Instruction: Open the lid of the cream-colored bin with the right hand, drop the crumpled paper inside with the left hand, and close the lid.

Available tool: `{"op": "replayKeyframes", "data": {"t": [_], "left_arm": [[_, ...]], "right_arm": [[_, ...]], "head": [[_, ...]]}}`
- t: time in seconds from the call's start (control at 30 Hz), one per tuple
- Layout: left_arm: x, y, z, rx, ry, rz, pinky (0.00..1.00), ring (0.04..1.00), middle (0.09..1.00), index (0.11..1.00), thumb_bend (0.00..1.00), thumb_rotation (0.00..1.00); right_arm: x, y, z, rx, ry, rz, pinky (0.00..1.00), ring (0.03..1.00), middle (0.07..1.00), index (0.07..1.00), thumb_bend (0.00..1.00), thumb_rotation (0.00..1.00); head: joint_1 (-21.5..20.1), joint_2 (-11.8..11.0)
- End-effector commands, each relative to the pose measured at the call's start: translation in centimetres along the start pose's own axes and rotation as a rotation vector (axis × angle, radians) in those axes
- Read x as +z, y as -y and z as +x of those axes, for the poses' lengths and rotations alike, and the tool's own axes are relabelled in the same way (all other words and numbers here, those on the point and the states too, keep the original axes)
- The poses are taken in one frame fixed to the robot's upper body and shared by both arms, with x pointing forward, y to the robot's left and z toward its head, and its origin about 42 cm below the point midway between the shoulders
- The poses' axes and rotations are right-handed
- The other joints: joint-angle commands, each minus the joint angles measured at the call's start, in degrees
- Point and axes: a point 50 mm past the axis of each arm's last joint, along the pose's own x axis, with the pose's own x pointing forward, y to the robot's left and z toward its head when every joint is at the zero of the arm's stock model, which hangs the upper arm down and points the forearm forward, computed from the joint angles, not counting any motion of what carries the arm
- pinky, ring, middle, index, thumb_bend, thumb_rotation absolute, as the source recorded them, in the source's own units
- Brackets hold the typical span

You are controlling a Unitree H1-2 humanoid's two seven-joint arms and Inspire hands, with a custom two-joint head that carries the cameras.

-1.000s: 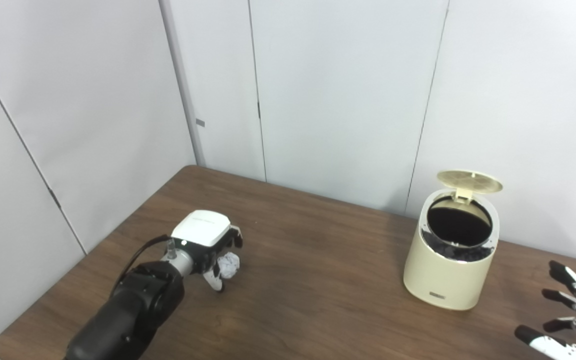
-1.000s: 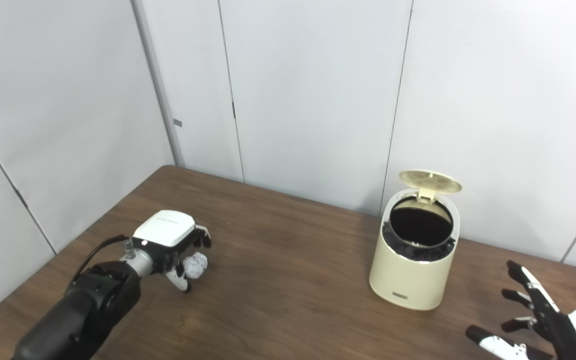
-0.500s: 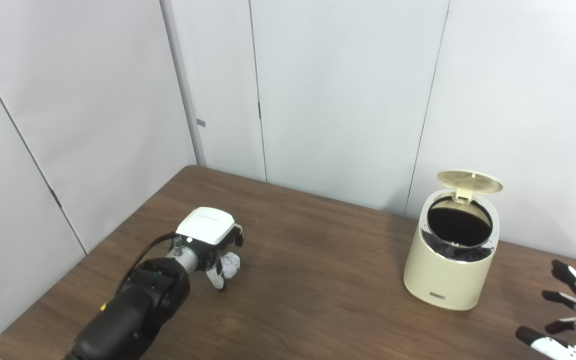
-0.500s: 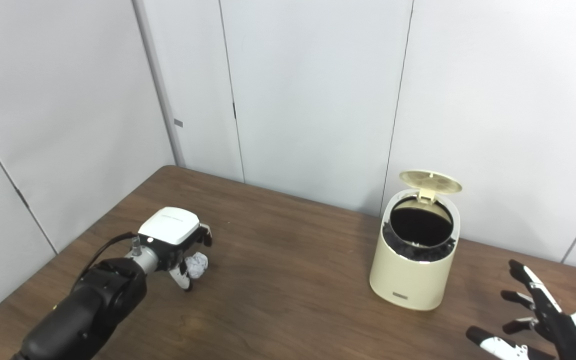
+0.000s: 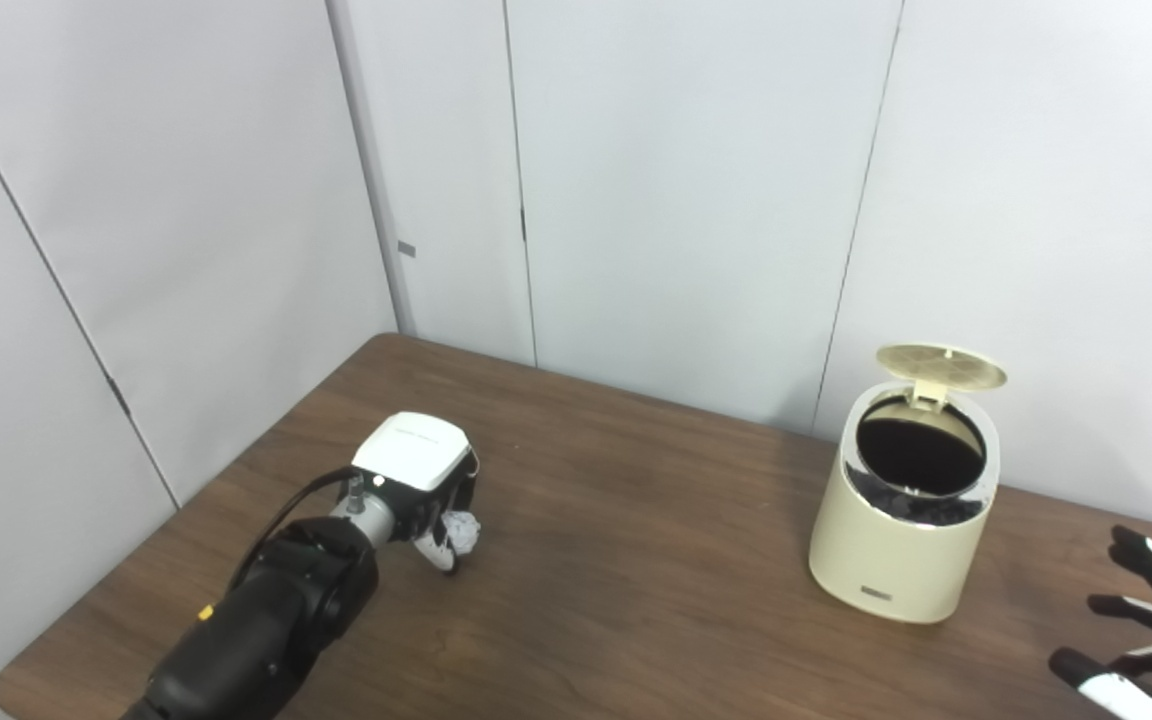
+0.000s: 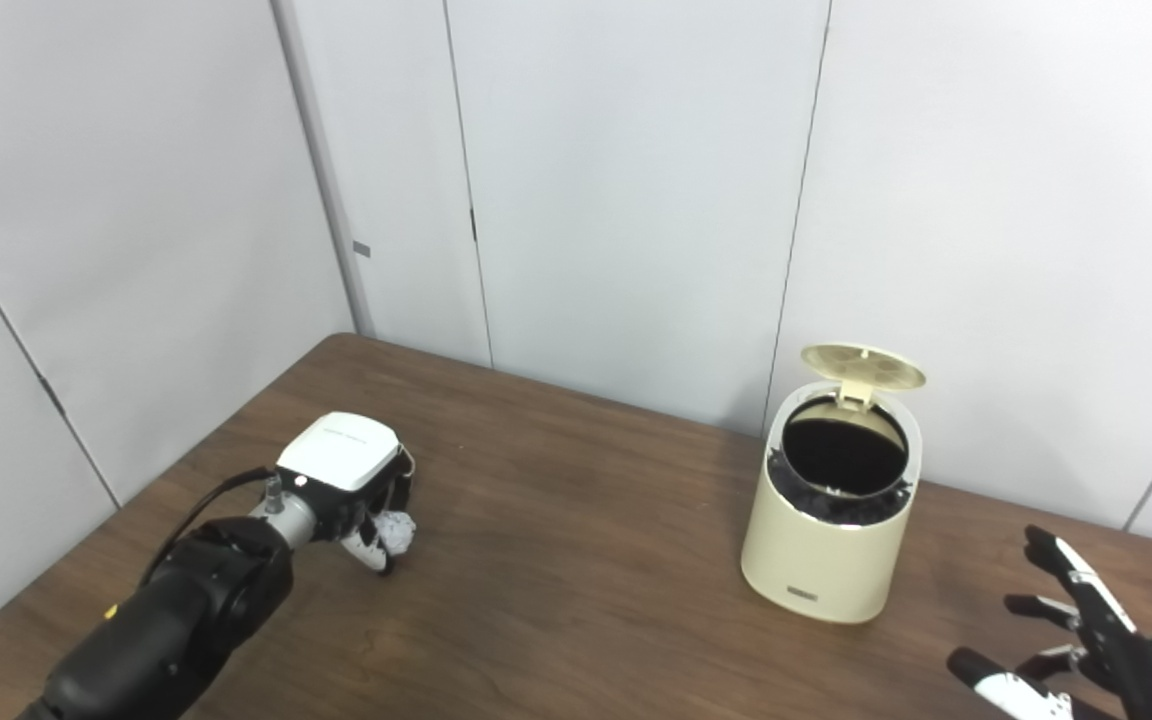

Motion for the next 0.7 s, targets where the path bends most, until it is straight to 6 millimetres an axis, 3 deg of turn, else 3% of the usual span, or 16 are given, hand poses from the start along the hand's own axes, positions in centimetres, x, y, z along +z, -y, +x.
{"op": "replayKeyframes", "data": {"t": [0.0, 0.27, 0.67], "left_arm": [[-0.2, 1.3, 0.1, -0.072, -0.013, 0.027, 0.23, 0.261, 0.471, 0.487, 0.53, 0.00], [-0.1, 1.3, -0.1, -0.023, 0.014, 0.021, 0.26, 0.307, 0.471, 0.486, 0.53, 0.00], [0.8, -1.9, -1.6, 0.294, 0.016, -0.043, 0.23, 0.302, 0.471, 0.484, 0.53, 0.00]], "right_arm": [[1.3, 1.1, 0.5, -0.039, 0.075, -0.016, 0.48, 0.778, 0.922, 0.927, 0.78, 0.60], [1.2, 1.2, 0.6, -0.051, 0.082, -0.011, 0.50, 0.776, 0.913, 0.912, 0.76, 0.60], [1.1, 1.1, 0.9, -0.052, 0.064, -0.005, 0.50, 0.770, 0.907, 0.896, 0.75, 0.62]], "head": [[0.0, 0.1], [-0.2, 0.1], [-0.5, -0.1]]}}
